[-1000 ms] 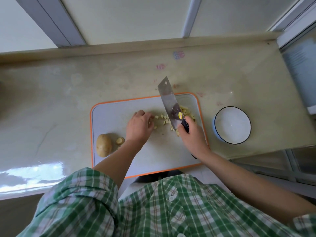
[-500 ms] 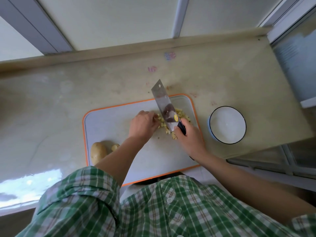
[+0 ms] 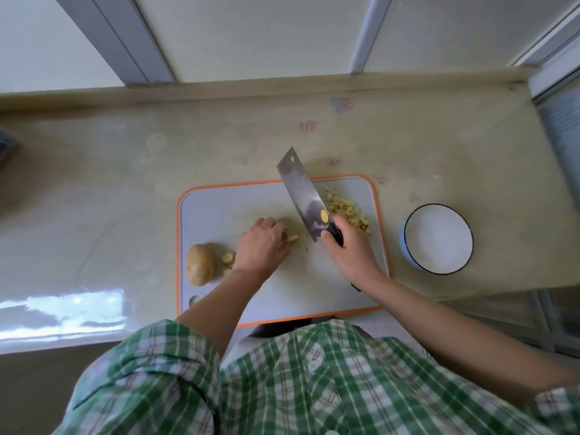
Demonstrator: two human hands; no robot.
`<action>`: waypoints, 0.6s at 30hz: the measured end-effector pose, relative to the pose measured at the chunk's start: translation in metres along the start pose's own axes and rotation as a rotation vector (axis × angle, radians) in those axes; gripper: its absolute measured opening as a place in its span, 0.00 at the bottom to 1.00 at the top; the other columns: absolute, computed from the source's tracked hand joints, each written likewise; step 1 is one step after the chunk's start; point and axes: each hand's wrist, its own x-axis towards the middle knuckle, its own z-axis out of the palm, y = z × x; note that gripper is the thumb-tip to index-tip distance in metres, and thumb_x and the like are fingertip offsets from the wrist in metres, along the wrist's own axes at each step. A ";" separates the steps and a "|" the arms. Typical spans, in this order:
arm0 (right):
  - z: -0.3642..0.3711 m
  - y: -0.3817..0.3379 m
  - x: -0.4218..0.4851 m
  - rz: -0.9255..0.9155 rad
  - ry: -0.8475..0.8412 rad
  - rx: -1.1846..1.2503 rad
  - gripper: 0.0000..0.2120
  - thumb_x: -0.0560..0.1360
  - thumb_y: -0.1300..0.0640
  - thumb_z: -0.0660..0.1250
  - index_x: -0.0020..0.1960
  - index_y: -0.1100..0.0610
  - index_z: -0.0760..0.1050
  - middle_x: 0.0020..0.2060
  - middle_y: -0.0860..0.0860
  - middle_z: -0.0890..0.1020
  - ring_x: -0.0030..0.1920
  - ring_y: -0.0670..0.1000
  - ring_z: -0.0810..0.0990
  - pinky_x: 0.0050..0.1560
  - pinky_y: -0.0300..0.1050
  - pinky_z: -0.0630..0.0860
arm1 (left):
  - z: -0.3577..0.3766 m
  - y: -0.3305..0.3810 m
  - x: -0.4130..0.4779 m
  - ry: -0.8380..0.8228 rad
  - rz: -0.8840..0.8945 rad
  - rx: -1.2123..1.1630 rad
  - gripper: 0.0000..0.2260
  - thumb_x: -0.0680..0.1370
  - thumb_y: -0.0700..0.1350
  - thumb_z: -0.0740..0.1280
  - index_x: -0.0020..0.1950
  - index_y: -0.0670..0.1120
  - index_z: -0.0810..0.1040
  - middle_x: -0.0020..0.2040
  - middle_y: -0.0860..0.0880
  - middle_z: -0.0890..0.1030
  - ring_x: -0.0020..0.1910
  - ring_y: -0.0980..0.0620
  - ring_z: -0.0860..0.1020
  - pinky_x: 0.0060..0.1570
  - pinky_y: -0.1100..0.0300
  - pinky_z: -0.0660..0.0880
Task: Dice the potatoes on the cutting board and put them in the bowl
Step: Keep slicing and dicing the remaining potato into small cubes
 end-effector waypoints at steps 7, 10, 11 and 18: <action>0.026 -0.006 -0.008 -0.055 -0.098 -0.096 0.12 0.76 0.59 0.63 0.37 0.55 0.63 0.26 0.49 0.65 0.30 0.52 0.65 0.33 0.50 0.61 | -0.021 -0.025 -0.014 0.166 -0.364 -0.114 0.07 0.79 0.48 0.63 0.47 0.44 0.71 0.36 0.45 0.78 0.38 0.41 0.76 0.34 0.54 0.67; 0.024 -0.001 -0.009 -0.050 -0.077 -0.146 0.15 0.77 0.59 0.62 0.36 0.49 0.60 0.26 0.48 0.65 0.28 0.50 0.66 0.32 0.50 0.61 | -0.017 -0.028 -0.014 0.129 -0.315 -0.118 0.09 0.79 0.50 0.63 0.46 0.45 0.71 0.39 0.45 0.78 0.39 0.42 0.76 0.35 0.53 0.69; 0.020 0.002 -0.010 -0.026 -0.044 -0.149 0.15 0.78 0.59 0.62 0.36 0.48 0.60 0.26 0.48 0.65 0.27 0.49 0.66 0.32 0.49 0.60 | -0.014 -0.025 -0.013 0.111 -0.286 -0.118 0.10 0.79 0.51 0.64 0.45 0.44 0.72 0.40 0.45 0.78 0.39 0.43 0.76 0.35 0.53 0.69; -0.007 0.007 -0.016 -0.049 0.034 -0.175 0.13 0.78 0.58 0.63 0.38 0.51 0.61 0.27 0.49 0.65 0.29 0.52 0.65 0.31 0.48 0.59 | 0.006 0.008 -0.003 -0.026 -0.182 -0.128 0.11 0.77 0.52 0.68 0.49 0.44 0.76 0.46 0.44 0.77 0.47 0.42 0.76 0.38 0.53 0.68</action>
